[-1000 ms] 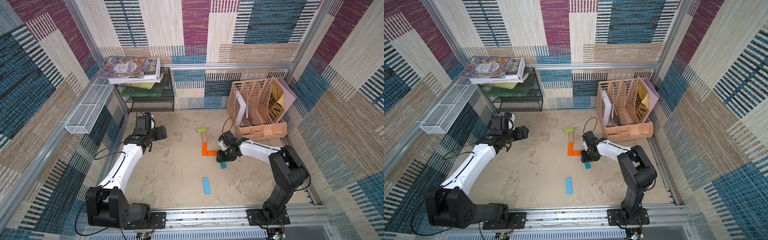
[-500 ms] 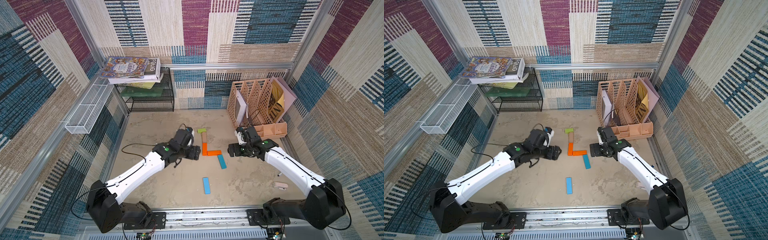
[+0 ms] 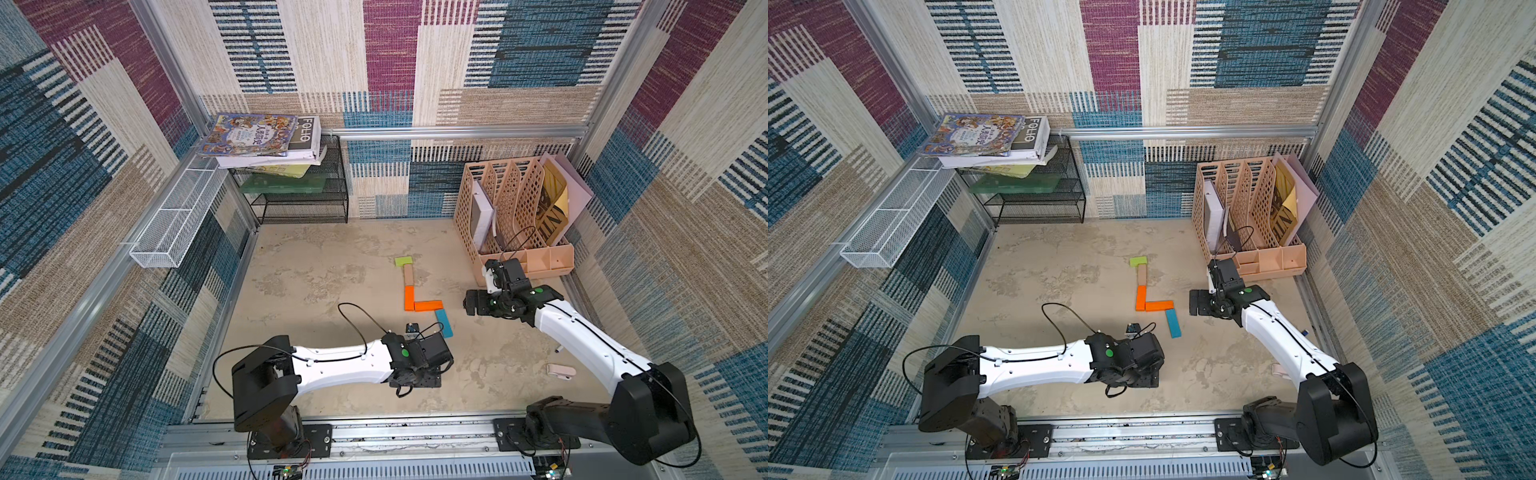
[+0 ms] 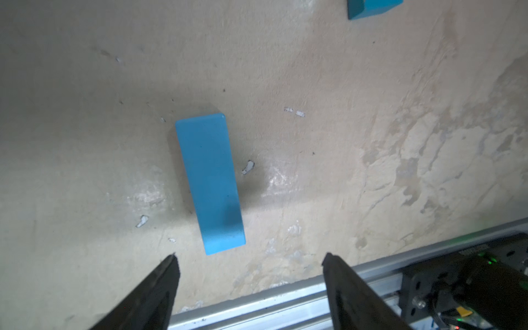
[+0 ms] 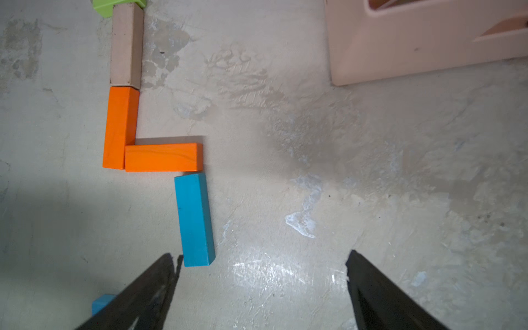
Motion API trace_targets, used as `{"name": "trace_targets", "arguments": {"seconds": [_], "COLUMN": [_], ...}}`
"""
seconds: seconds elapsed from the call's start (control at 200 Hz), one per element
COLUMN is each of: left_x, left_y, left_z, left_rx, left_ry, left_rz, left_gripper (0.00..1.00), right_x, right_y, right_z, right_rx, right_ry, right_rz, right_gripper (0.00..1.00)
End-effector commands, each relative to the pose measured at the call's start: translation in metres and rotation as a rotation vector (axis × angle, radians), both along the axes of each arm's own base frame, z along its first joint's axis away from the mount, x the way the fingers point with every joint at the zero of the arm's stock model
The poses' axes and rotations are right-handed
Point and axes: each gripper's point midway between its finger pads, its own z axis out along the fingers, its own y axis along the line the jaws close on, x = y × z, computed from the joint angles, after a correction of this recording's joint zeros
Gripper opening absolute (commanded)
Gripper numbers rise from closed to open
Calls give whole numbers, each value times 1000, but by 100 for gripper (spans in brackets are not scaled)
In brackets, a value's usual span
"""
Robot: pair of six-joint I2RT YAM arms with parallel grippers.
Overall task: Assemble a giraffe with building blocks
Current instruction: Assemble the building block at the center of the board.
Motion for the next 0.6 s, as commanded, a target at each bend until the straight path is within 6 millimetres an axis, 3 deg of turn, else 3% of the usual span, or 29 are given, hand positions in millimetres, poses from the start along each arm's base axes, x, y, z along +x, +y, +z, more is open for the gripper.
{"name": "trace_targets", "arguments": {"seconds": [0.0, 0.25, 0.401, 0.596], "left_x": [-1, 5, 8, 3], "left_y": [14, 17, 10, 4], "left_z": [-10, -26, -36, -46], "left_rx": [78, 169, 142, 129], "left_ry": [36, 51, 71, 99], "left_rz": [121, 148, 141, 130], "left_gripper": [81, 73, 49, 47], "right_x": [4, -2, -3, 0], "right_y": [7, 11, 12, 13], "right_z": [2, 1, 1, 1], "right_rx": [46, 106, 123, 139], "right_ry": [-30, -58, -58, -57], "right_rz": [11, 33, 39, 38], "right_gripper": [96, 96, 96, 96]}}
